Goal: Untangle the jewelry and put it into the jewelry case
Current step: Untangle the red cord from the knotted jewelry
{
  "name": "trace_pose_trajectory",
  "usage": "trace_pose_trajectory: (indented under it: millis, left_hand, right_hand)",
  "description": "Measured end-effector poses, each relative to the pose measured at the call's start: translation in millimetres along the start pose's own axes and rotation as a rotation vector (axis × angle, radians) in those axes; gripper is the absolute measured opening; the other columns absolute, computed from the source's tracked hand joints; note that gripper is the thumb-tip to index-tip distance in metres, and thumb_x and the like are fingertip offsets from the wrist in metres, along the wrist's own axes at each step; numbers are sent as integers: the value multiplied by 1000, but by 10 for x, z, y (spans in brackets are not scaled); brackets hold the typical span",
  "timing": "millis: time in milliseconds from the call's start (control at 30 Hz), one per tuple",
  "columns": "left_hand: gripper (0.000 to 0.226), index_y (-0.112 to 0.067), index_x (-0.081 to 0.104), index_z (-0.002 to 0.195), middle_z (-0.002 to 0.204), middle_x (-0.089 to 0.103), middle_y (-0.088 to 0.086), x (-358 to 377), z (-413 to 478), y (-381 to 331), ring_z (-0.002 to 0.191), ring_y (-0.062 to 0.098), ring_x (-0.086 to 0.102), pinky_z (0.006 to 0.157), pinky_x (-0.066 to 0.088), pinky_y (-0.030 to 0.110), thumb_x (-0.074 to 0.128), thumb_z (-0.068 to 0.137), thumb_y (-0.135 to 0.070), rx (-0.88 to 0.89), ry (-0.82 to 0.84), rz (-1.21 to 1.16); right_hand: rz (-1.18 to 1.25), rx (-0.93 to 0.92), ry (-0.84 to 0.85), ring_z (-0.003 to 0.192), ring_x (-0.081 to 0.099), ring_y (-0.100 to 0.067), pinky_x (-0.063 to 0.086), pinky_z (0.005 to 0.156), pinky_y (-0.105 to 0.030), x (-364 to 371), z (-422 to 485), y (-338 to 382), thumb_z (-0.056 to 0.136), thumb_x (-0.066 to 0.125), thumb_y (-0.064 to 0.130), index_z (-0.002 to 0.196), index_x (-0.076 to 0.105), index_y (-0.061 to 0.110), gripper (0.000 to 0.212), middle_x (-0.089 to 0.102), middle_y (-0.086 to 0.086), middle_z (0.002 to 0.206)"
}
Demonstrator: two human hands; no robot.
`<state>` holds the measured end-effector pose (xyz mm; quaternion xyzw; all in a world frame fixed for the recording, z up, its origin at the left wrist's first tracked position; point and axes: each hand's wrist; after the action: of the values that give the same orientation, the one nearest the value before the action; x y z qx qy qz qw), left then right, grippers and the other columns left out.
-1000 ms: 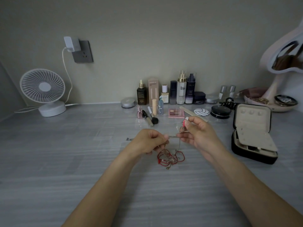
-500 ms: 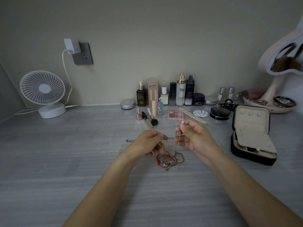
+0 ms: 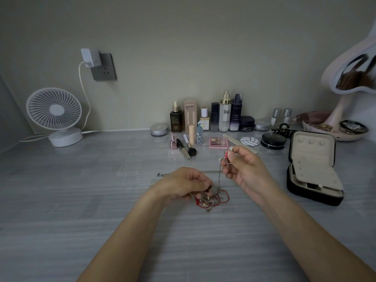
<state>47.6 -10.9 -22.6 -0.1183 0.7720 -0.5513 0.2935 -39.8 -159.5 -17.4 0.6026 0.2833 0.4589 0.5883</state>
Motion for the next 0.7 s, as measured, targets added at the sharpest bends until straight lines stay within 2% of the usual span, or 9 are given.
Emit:
trace_pose_trajectory:
  millis: [167,367,567,700]
  left_hand:
    - [7,-13,65,84,64,71,-4,2,-11,-17,46,1,53,42,27,16,60,89,-15,-21,-41,-13]
    - [14,-17,60,79,47,59,-6,25,-10,-23,41,4,44,48,26,23,58,91,-24,-37,-82,102]
    - [19,-16,64,88,53,63,-7,5,-37,-44,44,2,49,49,26,21,48,96,-25,-15,4,64]
    - [17,-22,64,89,67,69,-7,9,-42,-44,50,1,54,49,27,20,48,96,-21,-27,42,126]
  right_hand:
    - [-3,-4,-19,52,52,-11,41,53,-22,-26,-10,32,95,46,9,79,54,15,18,60,-2,64]
    - [36,4,-1,50,53,-9,42,48,-19,-20,-6,38,94,46,10,79,54,16,18,63,0,62]
    - [79,-10,-29,48,51,-8,42,47,-17,-40,-3,53,95,46,10,79,54,16,19,61,-2,65]
    - [123,-24,-60,44,49,-6,41,44,-16,-57,-5,98,95,45,11,78,53,16,20,61,-2,66]
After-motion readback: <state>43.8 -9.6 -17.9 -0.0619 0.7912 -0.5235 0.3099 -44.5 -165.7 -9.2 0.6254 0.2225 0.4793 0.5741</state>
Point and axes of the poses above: each hand's wrist, its own z-axis towards the middle knuckle, its own x-axis out of the palm, y = z × x
